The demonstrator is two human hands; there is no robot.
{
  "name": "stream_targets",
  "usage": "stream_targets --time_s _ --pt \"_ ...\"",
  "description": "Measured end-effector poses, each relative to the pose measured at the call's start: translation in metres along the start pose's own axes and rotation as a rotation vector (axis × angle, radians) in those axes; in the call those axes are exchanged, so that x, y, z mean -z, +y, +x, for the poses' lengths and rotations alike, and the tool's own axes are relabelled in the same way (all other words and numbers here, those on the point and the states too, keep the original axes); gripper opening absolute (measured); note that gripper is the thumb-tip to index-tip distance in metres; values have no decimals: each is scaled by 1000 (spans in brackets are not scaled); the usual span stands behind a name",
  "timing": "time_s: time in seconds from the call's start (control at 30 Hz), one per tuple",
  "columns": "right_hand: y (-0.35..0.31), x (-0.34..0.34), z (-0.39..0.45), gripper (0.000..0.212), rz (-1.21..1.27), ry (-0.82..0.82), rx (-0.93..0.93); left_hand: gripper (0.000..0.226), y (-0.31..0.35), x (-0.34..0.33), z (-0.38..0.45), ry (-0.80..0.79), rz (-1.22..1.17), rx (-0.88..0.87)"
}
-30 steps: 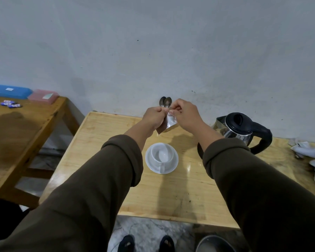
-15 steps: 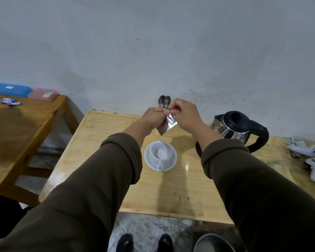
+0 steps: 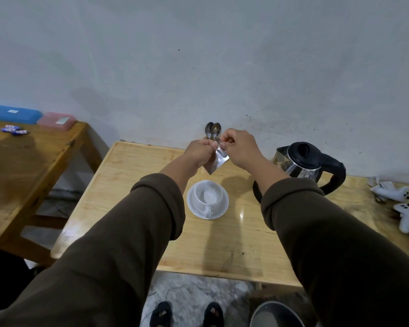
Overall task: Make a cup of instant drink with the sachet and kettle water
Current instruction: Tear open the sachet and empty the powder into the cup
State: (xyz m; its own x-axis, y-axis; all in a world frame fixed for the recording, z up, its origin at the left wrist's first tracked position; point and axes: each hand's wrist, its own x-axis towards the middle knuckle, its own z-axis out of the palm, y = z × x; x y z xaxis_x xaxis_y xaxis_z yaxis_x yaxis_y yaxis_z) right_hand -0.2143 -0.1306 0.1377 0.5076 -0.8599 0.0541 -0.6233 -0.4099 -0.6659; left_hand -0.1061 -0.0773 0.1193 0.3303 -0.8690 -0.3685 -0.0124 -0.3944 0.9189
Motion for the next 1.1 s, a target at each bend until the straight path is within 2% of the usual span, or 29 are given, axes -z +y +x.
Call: stream_targets --time_s 0.17,0.47,0.6,0.8,1.0,1.1 --pt "0 -1 -6 7 76 -26 67 26 -1 1 0 21 -10 15" --pt "5 -3 -11 33 147 -142 47 30 -11 2 3 77 -52 56" --pt "8 -6 -9 13 122 -85 -24 34 -15 2 -1 2 -18 94" --pt "22 -21 -14 10 3 -37 -140 27 -31 4 -6 -131 1 220" --pt "37 -49 -20 10 -8 -112 -290 19 -55 7 -8 -134 16 345" --pt "43 -61 -23 9 -24 -122 -334 23 -64 6 -8 -99 6 364"
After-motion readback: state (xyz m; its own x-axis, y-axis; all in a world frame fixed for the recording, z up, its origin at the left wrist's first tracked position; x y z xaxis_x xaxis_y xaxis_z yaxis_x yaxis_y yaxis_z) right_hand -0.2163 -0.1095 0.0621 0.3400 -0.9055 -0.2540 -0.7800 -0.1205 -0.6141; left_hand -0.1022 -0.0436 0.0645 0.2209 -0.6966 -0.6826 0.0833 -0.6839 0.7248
